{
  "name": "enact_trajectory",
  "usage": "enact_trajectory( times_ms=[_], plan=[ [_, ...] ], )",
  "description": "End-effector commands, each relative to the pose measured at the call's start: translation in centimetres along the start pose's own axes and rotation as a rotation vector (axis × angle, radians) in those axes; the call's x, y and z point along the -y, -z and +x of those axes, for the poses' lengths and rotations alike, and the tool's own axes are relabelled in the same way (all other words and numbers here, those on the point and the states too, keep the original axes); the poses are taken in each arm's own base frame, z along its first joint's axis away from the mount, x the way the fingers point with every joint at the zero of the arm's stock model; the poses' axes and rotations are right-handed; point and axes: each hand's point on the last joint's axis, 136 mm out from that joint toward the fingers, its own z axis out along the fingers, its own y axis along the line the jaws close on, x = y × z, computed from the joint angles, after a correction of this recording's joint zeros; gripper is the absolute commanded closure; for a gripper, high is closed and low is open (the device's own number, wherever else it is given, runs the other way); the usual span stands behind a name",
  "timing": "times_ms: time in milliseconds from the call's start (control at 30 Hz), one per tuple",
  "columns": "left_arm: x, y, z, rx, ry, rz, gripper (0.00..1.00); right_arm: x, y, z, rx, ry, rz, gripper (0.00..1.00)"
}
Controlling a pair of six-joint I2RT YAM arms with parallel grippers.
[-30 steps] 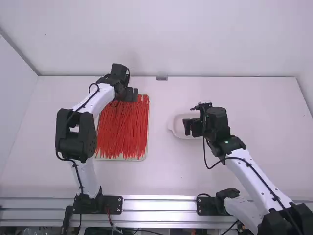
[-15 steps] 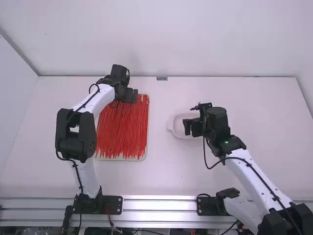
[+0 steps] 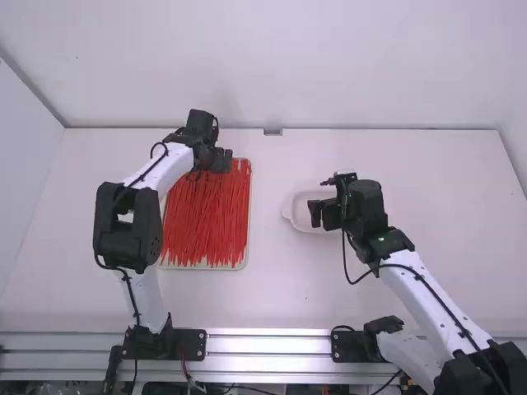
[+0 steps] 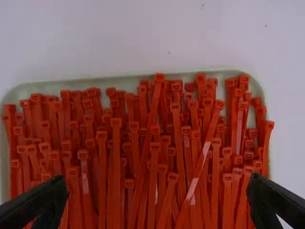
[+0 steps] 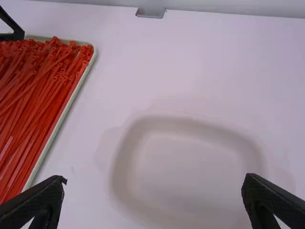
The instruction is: Fasten the cable tie
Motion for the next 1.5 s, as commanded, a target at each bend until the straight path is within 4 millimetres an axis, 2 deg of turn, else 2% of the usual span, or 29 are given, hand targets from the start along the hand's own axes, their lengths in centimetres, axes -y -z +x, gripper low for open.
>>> enact_trajectory(
  times_ms=[0, 100, 233, 333, 433, 533, 667, 800, 1000, 1100, 1133, 1167, 1233, 1367, 1467],
  plan=[
    [0.0, -0.1, 0.8, -0.027, 0.012, 0.010, 0.01, -0.2, 0.7, -2.0, 0.045, 0.002, -0.005, 0.01],
    [0.8, 0.0, 1.2, -0.044, 0.005, 0.043, 0.01, -0.2, 0.7, -2.0, 0.047, 0.002, -0.005, 0.01],
    [0.4, 0.3, 1.6, -0.054, 0.005, 0.016, 0.01, -0.2, 0.7, -2.0, 0.046, 0.002, -0.005, 0.01],
    [0.9, 0.6, 2.1, -0.064, -0.007, 0.020, 0.01, -0.2, 0.7, -2.0, 0.046, 0.002, -0.004, 0.01],
    [1.3, -0.1, 3.1, -0.072, 0.004, 0.015, 0.01, -0.2, 0.7, -2.0, 0.046, 0.002, -0.004, 0.01],
    [0.6, -0.6, 4.1, -0.069, 0.031, -0.028, 0.01, -0.2, 0.7, -2.0, 0.046, 0.002, -0.004, 0.01],
    [0.7, -0.7, 5.7, -0.064, 0.031, -0.022, 0.01, -0.2, 0.7, -2.0, 0.047, 0.002, -0.004, 0.01],
    [0.3, -0.5, 6.2, -0.011, 0.042, -0.017, 0.01, -0.2, 0.7, -2.1, 0.050, 0.003, -0.004, 0.01],
    [0.4, 2.3, 4.6, 0.104, 0.035, 0.001, 0.01, -0.2, 0.7, -2.2, 0.054, 0.006, -0.005, 0.01],
    [1.0, 5.0, 2.7, 0.160, 0.028, 0.036, 0.01, -0.2, 0.7, -2.3, 0.058, 0.007, -0.005, 0.01],
    [1.0, 5.1, 2.6, 0.162, 0.028, 0.038, 0.01, -0.2, 0.7, -2.3, 0.058, 0.007, -0.005, 0.01],
    [1.2, 6.2, 1.8, 0.178, 0.028, 0.047, 0.01, -0.2, 0.7, -2.3, 0.058, 0.007, -0.004, 0.01],
    [1.5, 7.2, 0.7, 0.190, 0.025, 0.061, 0.01, -0.2, 0.7, -2.3, 0.058, 0.007, -0.005, 0.01],
    [1.5, 8.1, -1.1, 0.213, 0.025, 0.061, 0.01, -0.2, 0.7, -2.2, 0.057, 0.007, -0.005, 0.01],
    [1.6, 7.3, -1.8, 0.210, 0.027, 0.060, 0.01, -0.2, 0.7, -2.2, 0.054, 0.006, -0.005, 0.01]
  ],
)
